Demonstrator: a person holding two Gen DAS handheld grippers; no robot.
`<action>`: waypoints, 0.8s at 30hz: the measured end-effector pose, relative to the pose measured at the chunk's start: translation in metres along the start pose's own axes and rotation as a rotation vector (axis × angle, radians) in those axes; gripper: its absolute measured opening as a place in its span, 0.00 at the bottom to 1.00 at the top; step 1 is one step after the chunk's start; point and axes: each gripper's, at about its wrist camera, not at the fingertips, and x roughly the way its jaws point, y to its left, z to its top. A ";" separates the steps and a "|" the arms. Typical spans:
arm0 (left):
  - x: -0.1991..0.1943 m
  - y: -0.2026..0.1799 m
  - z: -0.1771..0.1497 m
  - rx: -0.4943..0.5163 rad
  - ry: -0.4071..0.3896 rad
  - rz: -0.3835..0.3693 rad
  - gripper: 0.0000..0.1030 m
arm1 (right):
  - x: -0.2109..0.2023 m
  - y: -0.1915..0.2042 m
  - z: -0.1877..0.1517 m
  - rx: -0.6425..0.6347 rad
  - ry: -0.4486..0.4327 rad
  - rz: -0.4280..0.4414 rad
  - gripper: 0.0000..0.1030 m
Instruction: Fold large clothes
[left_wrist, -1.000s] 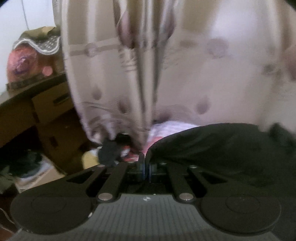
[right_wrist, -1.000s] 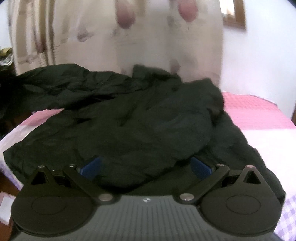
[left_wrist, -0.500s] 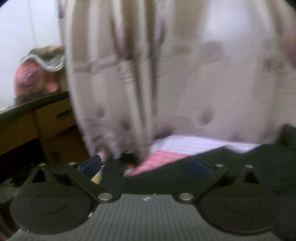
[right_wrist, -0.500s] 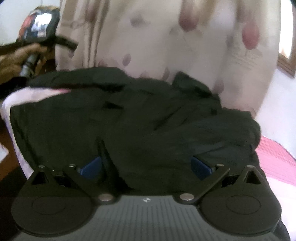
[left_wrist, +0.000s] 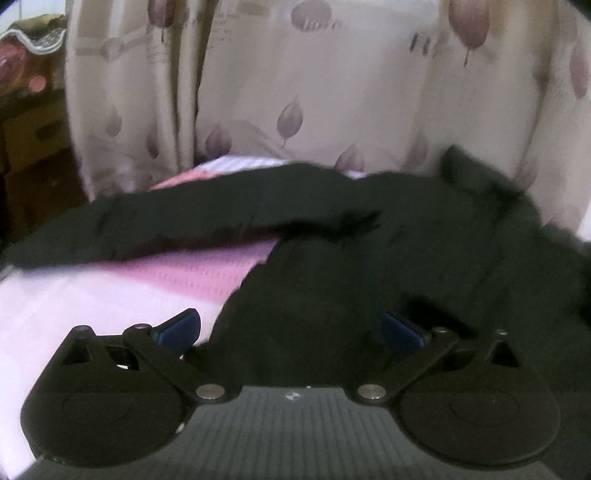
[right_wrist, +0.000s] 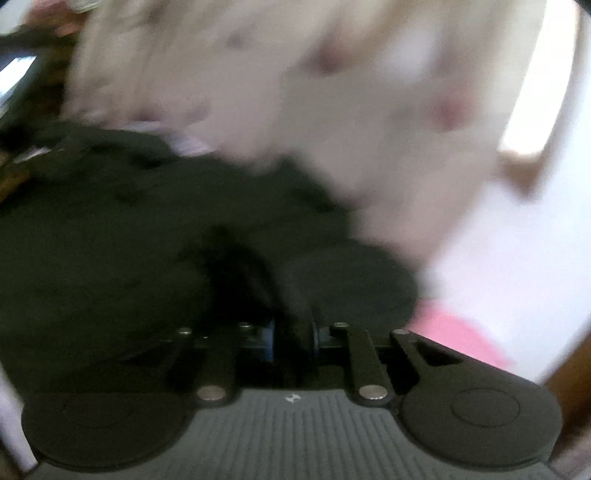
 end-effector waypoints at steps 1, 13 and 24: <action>0.000 0.002 -0.002 -0.004 0.003 0.005 1.00 | -0.007 -0.029 -0.001 0.031 -0.014 -0.079 0.13; -0.006 0.013 -0.009 -0.103 -0.036 0.000 1.00 | -0.045 -0.260 -0.125 0.675 0.099 -0.279 0.18; -0.003 0.015 -0.009 -0.137 -0.011 0.038 1.00 | 0.044 -0.147 -0.061 0.405 0.047 0.208 1.00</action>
